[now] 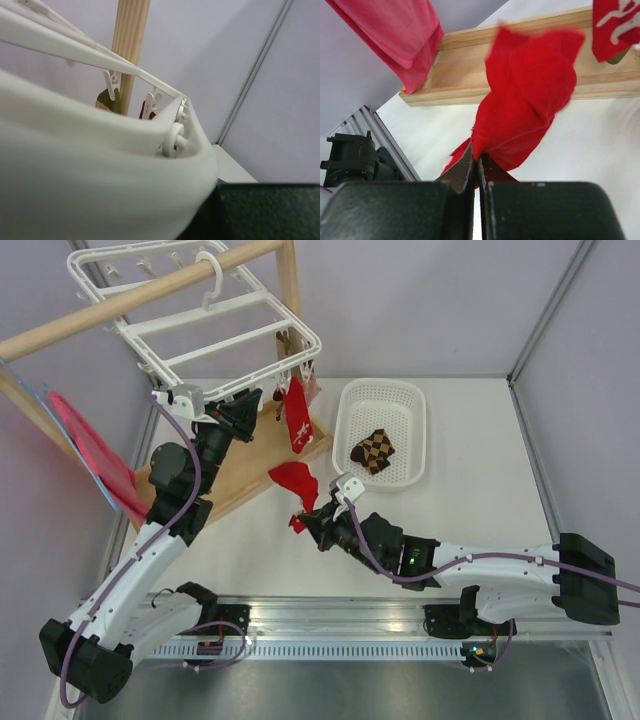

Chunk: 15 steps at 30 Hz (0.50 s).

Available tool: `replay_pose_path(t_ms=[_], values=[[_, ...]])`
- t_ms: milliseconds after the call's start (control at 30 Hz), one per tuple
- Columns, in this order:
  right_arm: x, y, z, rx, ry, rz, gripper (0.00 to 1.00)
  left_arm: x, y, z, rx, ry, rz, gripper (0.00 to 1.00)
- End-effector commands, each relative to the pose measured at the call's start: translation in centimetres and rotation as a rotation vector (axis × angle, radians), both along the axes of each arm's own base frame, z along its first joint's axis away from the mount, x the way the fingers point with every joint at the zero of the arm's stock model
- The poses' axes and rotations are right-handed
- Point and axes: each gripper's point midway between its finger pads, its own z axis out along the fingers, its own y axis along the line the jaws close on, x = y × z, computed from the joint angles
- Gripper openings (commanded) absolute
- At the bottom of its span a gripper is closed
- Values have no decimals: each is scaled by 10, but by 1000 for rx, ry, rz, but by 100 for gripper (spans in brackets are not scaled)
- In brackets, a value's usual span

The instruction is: Remove the socks clipped to the hanger

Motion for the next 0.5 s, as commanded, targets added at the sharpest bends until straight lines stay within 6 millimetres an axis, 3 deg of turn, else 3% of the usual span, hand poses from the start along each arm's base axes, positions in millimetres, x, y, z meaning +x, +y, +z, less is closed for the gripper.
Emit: replay_pose_path(t_ms=[0, 200, 233, 333, 400, 433, 467], values=[[-2, 4, 15, 32, -17, 11, 1, -5, 4, 24, -15, -63, 3, 2], [4, -1, 14, 18, -22, -28, 1, -6, 3, 18, -1, -47, -6, 6], [5, -3, 13, 12, -21, -39, 1, -7, 3, 17, 0, -43, -6, 28], [10, -8, 10, -26, -30, -70, 1, -9, 3, 7, 11, -19, -10, 74], [13, -10, 9, -40, -36, -95, 1, -11, 4, -1, 23, 1, -9, 81], [14, -11, 8, -52, -39, -97, 1, -14, 5, -5, 32, 12, -9, 95], [15, -11, 8, -56, -42, -105, 1, -17, 3, -11, 48, 21, -26, 95]])
